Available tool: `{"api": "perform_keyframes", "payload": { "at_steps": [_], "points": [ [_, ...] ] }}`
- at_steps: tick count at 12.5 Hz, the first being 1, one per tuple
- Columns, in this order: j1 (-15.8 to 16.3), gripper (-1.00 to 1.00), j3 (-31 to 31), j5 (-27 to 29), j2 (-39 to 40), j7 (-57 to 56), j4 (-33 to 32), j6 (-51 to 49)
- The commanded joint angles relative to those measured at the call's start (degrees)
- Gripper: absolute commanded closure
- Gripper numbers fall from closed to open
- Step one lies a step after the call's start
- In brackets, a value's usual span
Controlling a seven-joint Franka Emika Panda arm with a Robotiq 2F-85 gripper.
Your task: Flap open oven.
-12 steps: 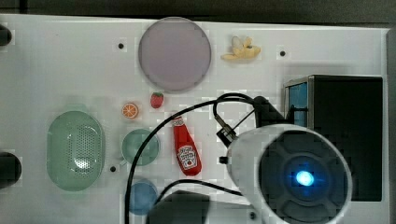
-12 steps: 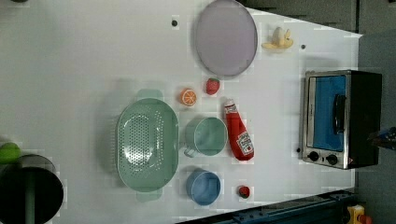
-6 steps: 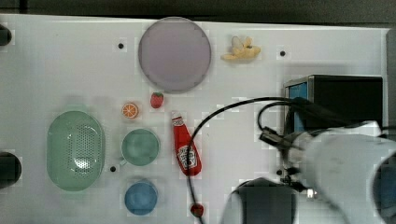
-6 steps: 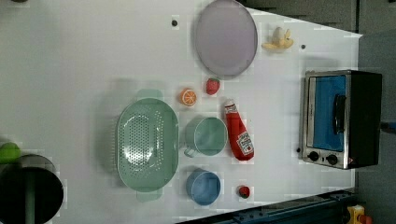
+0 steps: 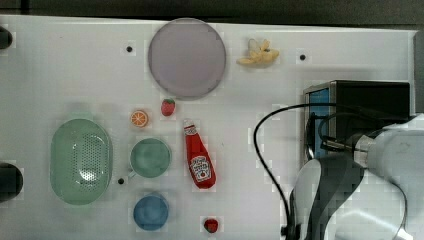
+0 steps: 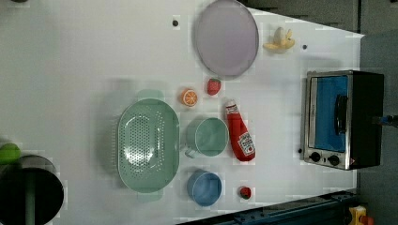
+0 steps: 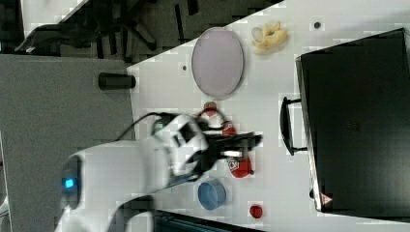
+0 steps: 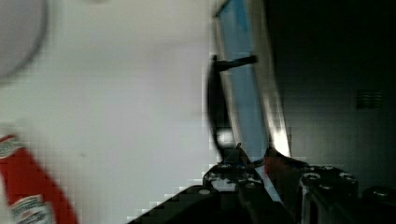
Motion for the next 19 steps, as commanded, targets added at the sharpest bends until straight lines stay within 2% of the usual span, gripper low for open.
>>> {"api": "perform_keyframes", "payload": {
  "at_steps": [1, 8, 14, 16, 19],
  "points": [
    [-0.11, 0.65, -0.38, 0.32, 4.07, -7.52, -1.74, 4.64],
    [-0.24, 0.65, -0.61, 0.33, 10.6, -7.54, -6.91, 18.4],
    [0.87, 0.65, 0.02, -0.05, 12.47, -7.07, -8.25, 19.27],
    [2.03, 0.65, 0.72, -2.23, 12.48, -5.25, -8.9, 19.29],
    [4.12, 0.65, 2.82, -9.74, 12.48, 4.1, -10.36, 19.29]
  ]
}}
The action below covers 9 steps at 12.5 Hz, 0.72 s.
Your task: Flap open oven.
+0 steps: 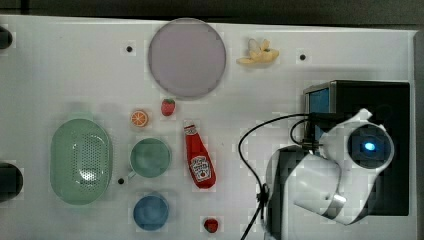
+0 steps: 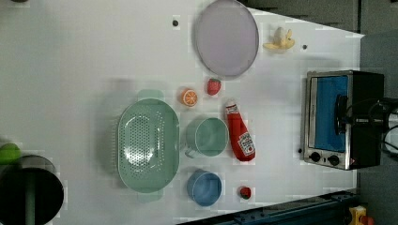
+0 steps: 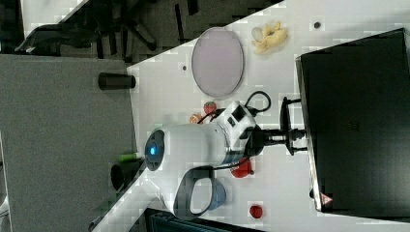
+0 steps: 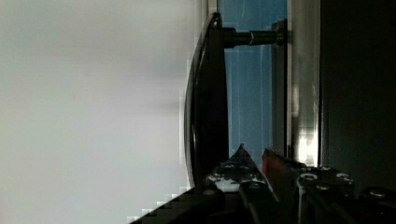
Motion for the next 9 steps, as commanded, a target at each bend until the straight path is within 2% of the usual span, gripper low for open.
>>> {"api": "perform_keyframes", "payload": {
  "at_steps": [1, 9],
  "points": [
    [4.09, 0.65, 3.83, -5.04, 0.71, 11.64, -2.18, 0.38],
    [6.06, 0.65, 11.46, -27.93, 5.11, 39.08, -3.87, -0.33]
  ]
}}
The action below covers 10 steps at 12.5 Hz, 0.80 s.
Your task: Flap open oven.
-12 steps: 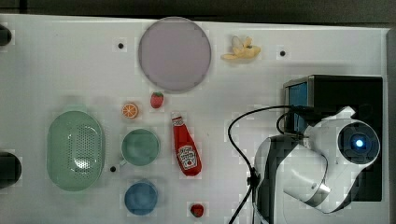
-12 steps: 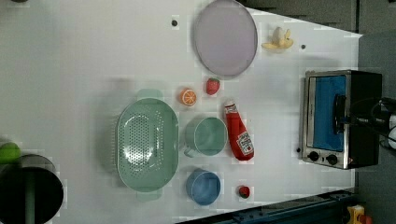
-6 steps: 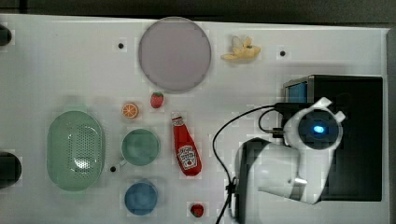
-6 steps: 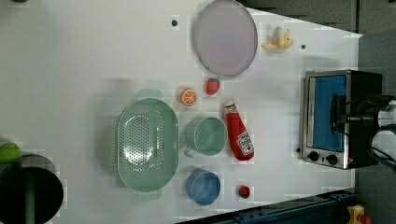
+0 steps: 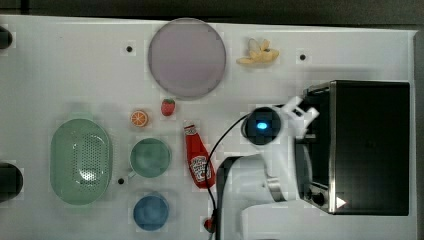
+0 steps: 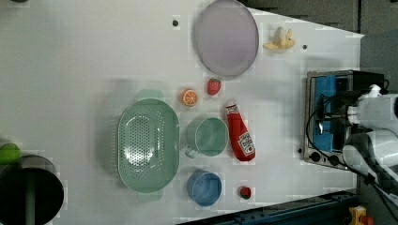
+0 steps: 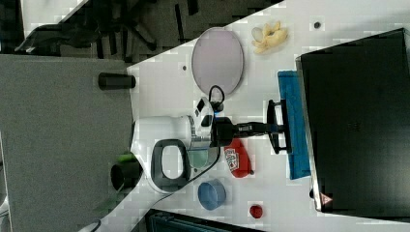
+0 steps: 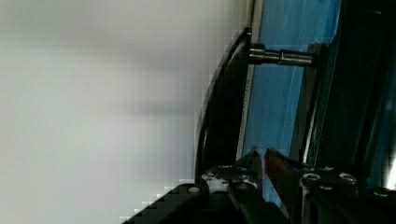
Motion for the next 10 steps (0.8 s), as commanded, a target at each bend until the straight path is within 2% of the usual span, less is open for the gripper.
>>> {"api": "perform_keyframes", "payload": {
  "at_steps": [1, 7, 10],
  "points": [
    [2.05, 0.65, 3.4, -4.02, 4.18, 15.83, -0.58, 0.64],
    [6.74, 0.65, 6.6, -19.66, 15.1, 42.13, 1.95, -1.88],
    [8.54, 0.65, 6.66, -21.42, 19.34, 43.14, 3.39, -1.51]
  ]
}}
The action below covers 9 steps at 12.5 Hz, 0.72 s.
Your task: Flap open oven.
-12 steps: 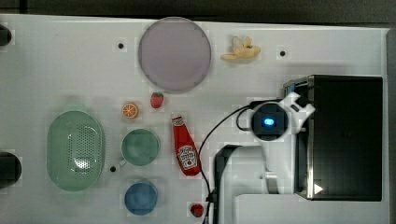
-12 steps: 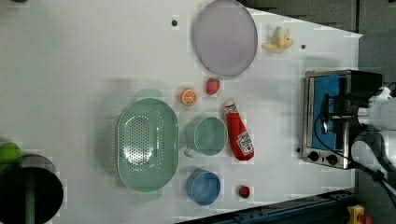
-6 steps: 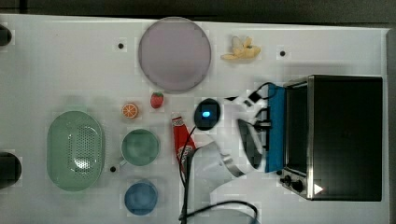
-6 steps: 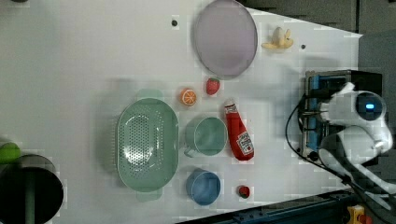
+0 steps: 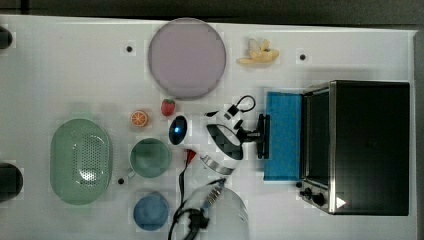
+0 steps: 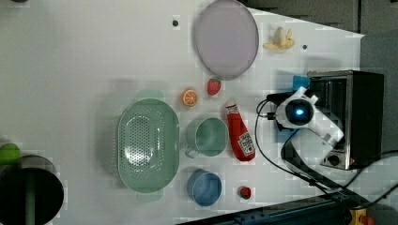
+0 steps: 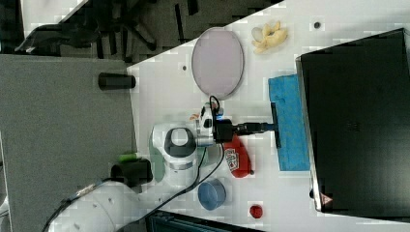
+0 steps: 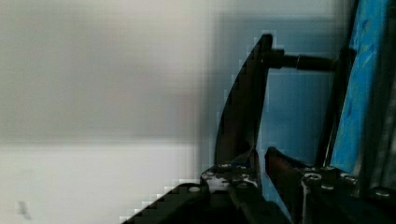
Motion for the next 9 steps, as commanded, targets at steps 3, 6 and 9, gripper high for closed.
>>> {"api": "perform_keyframes", "payload": {
  "at_steps": [3, 6, 9],
  "points": [
    [0.36, 0.65, -0.08, -0.73, -0.93, 6.73, 0.36, 1.48],
    [-0.38, 0.65, -0.26, 4.04, -6.27, 6.73, 0.38, 3.57],
    [-0.69, 0.65, -0.25, 20.15, -14.07, 6.73, 0.34, 3.16]
  ]
}}
